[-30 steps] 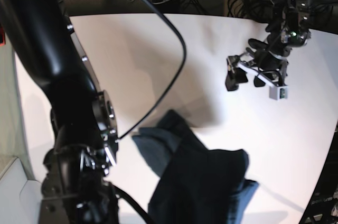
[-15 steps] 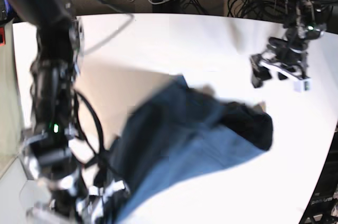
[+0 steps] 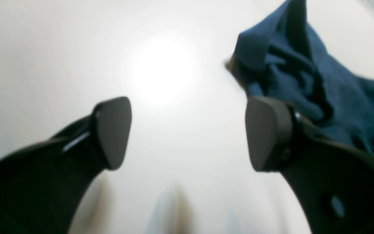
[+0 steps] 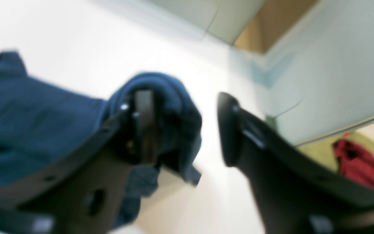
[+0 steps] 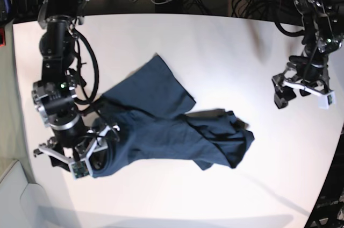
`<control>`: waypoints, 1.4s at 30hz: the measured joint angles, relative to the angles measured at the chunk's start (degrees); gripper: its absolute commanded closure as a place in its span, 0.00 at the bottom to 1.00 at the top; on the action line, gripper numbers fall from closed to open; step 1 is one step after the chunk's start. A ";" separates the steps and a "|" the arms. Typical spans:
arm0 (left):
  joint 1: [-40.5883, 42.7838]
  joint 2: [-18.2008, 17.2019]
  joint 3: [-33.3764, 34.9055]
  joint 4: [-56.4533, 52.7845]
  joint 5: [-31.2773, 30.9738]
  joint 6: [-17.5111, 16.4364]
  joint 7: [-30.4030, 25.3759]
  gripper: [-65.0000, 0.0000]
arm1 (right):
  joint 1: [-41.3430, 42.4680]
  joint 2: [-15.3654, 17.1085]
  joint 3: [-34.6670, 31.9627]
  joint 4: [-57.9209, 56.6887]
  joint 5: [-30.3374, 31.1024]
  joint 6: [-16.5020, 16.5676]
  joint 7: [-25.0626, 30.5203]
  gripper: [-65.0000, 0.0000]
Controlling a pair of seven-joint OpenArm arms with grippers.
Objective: Layout the t-shirt on the table in an organized manner, then fold the t-shirt properly
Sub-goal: 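Release the t-shirt and regrasp its edge with the right gripper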
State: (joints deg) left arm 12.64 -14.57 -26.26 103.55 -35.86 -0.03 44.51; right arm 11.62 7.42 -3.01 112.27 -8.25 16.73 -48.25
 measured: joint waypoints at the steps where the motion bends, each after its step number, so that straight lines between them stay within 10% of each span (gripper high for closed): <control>1: -0.13 0.09 0.07 -0.07 0.00 0.02 -0.07 0.18 | -0.63 0.07 0.02 -0.20 -0.31 0.00 0.11 0.40; 12: -0.55 -0.83 -2.56 -3.69 0.13 0.04 0.50 0.18 | -7.80 -5.66 1.49 -1.40 0.61 -0.02 0.42 0.36; 25: 1.60 -1.44 -4.31 -3.26 0.20 0.04 0.09 0.18 | 7.21 -3.19 26.08 -15.69 -0.79 -0.83 -2.19 0.36; 30: 1.66 -1.29 -4.28 -3.23 -0.02 0.04 0.24 0.18 | 0.39 -5.49 20.50 -5.29 -1.03 2.34 -10.97 0.36; 35: 1.14 -1.42 -4.35 -3.39 0.39 0.02 0.11 0.18 | -7.91 -11.85 7.39 3.43 0.33 6.60 -10.91 0.36; 42: 1.11 -1.53 -6.43 -3.50 0.74 0.09 0.07 0.18 | -14.56 -12.74 -6.21 -0.96 -0.35 6.86 -11.43 0.36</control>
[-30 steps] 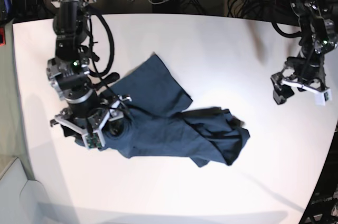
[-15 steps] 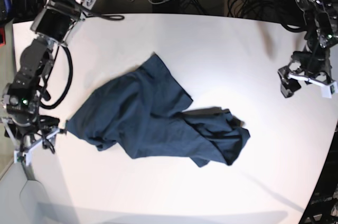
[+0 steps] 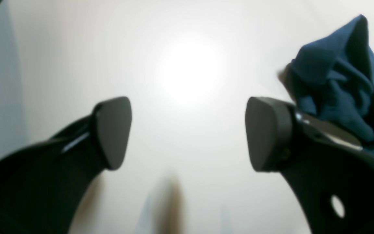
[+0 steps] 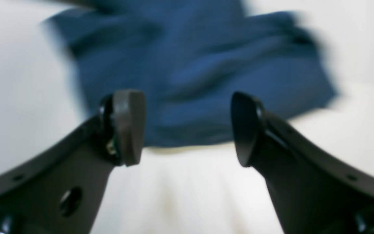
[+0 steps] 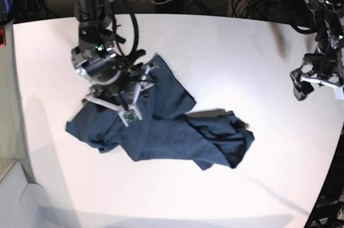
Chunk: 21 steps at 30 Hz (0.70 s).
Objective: Layout the t-shirt on the table in an organized manner, then fold the t-shirt properly
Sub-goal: 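Release the t-shirt and regrasp its edge with the right gripper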
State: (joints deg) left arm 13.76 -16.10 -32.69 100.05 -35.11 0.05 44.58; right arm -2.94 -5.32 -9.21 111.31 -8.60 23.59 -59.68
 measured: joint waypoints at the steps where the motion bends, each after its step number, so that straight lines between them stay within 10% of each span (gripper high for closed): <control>1: -0.02 0.22 0.24 0.00 -0.42 -0.07 0.02 0.18 | -0.28 -0.33 -2.03 -0.94 0.04 -0.02 -0.11 0.36; 10: 0.48 -0.07 0.13 -0.04 -0.35 -0.04 -0.02 0.18 | 0.37 -0.90 -8.22 -16.65 0.02 -0.09 12.00 0.36; 21: 1.64 0.09 0.15 0.09 -0.55 -0.04 -0.44 0.18 | 5.27 -1.49 -7.74 -27.58 -0.02 -0.26 13.25 0.36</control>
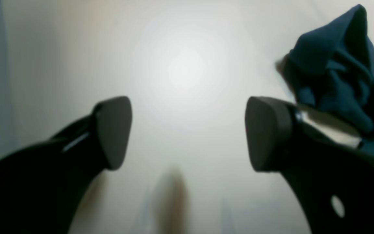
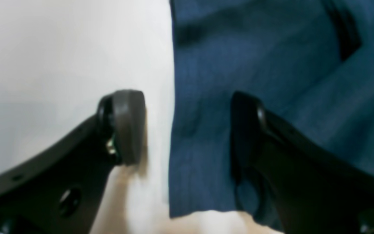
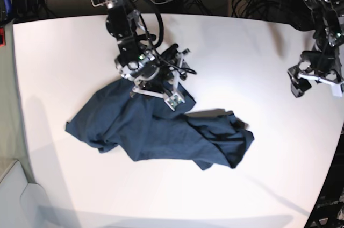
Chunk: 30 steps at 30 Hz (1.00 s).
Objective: Layout the t-shirt on the table in an organized manner, then fold the t-shirt properly
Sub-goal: 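Release the t-shirt and regrasp its edge with the right gripper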
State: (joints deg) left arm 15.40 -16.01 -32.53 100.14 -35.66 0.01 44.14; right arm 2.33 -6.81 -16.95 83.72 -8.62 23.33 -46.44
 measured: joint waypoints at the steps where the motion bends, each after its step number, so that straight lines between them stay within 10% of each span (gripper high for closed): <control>1: 0.13 0.00 0.00 -0.02 0.07 0.00 0.07 0.18 | -0.02 0.00 0.00 -0.52 -0.04 0.00 0.26 0.37; 9: 0.00 -0.02 0.00 -0.02 0.02 0.00 0.20 0.18 | 0.63 1.27 0.15 -3.43 0.07 -0.50 5.03 1.00; 25: -0.85 0.24 0.35 0.20 0.02 0.00 -0.15 0.18 | 0.72 5.86 5.05 32.48 -0.02 -0.15 1.88 1.00; 30: -1.29 0.22 0.35 0.26 0.02 -0.02 -0.15 0.18 | 7.87 6.32 17.59 32.04 -0.48 0.44 1.18 1.00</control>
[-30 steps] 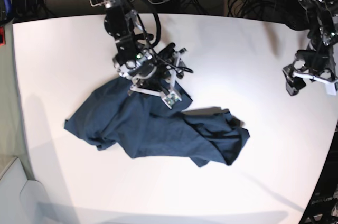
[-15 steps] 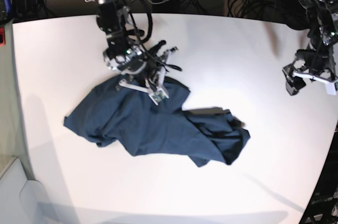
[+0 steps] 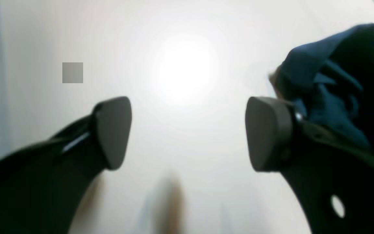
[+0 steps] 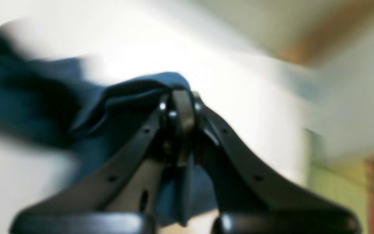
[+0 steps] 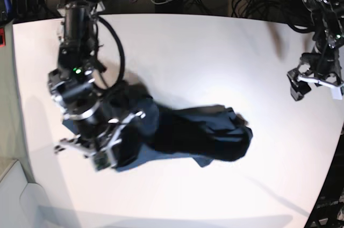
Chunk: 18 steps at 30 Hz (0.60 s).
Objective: Layout the t-shirt on the table in an organized manner, then fold the t-shirt properly
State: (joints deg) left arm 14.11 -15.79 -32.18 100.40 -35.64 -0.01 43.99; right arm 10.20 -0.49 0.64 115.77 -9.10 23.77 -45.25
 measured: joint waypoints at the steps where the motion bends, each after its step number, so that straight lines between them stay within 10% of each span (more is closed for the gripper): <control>1: 0.11 0.04 0.00 0.00 -0.02 0.02 -0.04 0.18 | 1.36 0.04 2.97 0.02 0.17 -0.17 0.04 1.00; 8: -0.15 0.24 0.04 0.09 -0.22 0.00 0.07 0.18 | 8.11 -1.40 19.10 0.09 0.83 -0.22 0.57 1.00; 18: -3.98 4.35 13.62 0.61 0.48 0.07 0.00 0.18 | -1.73 -1.42 19.06 -0.37 7.37 -0.20 -0.07 1.00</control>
State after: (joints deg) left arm 10.13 -11.44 -18.57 101.01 -35.16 0.05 43.99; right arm 8.47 -1.91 19.70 115.39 -1.74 23.57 -45.32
